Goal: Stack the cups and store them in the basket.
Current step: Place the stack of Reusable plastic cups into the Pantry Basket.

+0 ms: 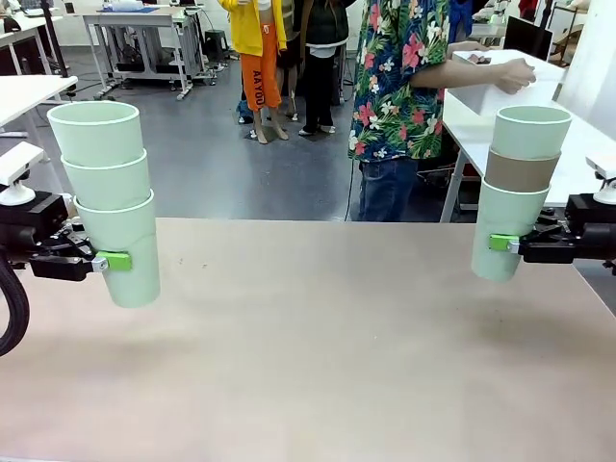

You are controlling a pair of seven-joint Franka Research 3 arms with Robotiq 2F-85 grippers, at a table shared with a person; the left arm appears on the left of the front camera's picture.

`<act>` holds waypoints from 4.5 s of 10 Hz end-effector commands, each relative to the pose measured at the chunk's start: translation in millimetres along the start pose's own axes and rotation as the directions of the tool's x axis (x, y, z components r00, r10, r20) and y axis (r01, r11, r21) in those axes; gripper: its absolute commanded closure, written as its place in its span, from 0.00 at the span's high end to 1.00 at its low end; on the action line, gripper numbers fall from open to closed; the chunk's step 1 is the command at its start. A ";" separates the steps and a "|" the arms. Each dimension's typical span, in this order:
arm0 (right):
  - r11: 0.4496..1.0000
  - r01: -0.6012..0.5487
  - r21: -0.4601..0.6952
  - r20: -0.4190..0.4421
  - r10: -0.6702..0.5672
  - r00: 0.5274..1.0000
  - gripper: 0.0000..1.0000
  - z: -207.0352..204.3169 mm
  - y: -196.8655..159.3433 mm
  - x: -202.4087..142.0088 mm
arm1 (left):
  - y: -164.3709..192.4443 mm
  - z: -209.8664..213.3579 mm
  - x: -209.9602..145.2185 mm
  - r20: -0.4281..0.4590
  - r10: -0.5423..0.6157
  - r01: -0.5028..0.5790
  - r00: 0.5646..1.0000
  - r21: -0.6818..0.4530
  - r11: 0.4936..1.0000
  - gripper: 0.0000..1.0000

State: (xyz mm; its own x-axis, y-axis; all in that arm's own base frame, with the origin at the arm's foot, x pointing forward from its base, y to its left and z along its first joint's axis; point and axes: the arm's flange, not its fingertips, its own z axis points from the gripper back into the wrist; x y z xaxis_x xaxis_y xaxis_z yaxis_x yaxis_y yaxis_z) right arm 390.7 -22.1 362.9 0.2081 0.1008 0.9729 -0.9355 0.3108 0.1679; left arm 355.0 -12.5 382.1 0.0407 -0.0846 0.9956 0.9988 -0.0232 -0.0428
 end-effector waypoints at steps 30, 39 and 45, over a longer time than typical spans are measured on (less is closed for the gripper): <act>1.000 -0.009 -0.003 0.003 0.009 1.000 0.85 0.4 0.4 3.3 | -1.1 -1.1 5.2 0.000 0.006 -0.006 1.000 -0.004 1.000 0.86; 1.000 -0.009 -0.003 0.003 0.009 1.000 0.85 0.4 0.4 3.3 | -1.1 -1.1 5.2 0.000 0.006 -0.006 1.000 -0.004 1.000 0.86; 1.000 -0.009 -0.003 0.003 0.009 1.000 0.85 0.4 0.4 3.3 | -1.1 -1.1 5.2 0.000 0.006 -0.006 1.000 -0.004 1.000 0.86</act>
State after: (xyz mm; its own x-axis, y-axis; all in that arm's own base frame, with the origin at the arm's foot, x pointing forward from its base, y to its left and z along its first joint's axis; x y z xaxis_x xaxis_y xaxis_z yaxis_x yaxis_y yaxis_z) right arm 390.7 -22.1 362.9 0.2081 0.1008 0.9729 -0.9355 0.3108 0.1679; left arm 355.0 -12.5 382.1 0.0407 -0.0847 0.9956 0.9988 -0.0232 -0.0428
